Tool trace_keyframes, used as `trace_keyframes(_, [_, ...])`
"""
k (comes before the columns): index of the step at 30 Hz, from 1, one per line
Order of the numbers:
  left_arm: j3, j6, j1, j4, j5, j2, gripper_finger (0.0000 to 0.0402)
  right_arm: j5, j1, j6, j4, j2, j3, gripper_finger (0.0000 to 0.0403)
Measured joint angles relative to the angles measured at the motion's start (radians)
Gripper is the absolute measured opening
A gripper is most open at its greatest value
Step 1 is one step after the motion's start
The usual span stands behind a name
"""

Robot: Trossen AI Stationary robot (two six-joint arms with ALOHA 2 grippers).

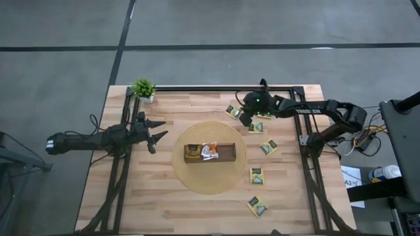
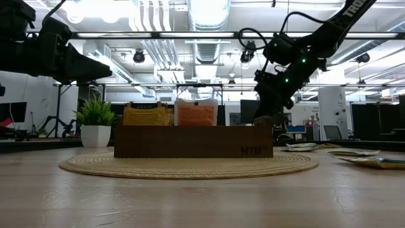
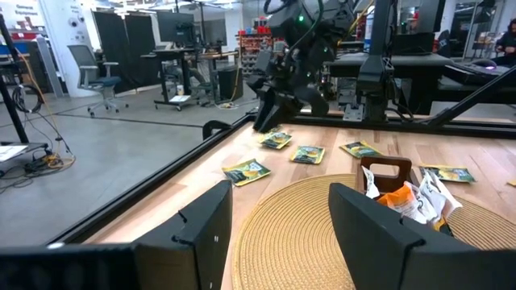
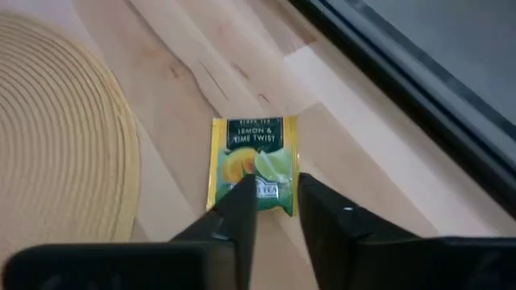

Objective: Pick & Place Tea
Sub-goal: Put the lemon tea sachet into the right section of the wooden organizer

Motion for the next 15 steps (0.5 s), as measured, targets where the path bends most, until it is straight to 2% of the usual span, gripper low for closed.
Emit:
trace_keyframes(8, [0.0, 0.0, 0.0, 0.0, 0.0, 0.0, 0.0202, 0.02, -0.008, 0.048, 0.037, 0.136, 0.046, 0.0204])
trace_keyframes(15, [0.0, 0.0, 0.0, 0.0, 0.0, 0.001, 0.0202, 0.02, -0.037, 0.073, 0.046, 0.277, 0.124, 0.0258])
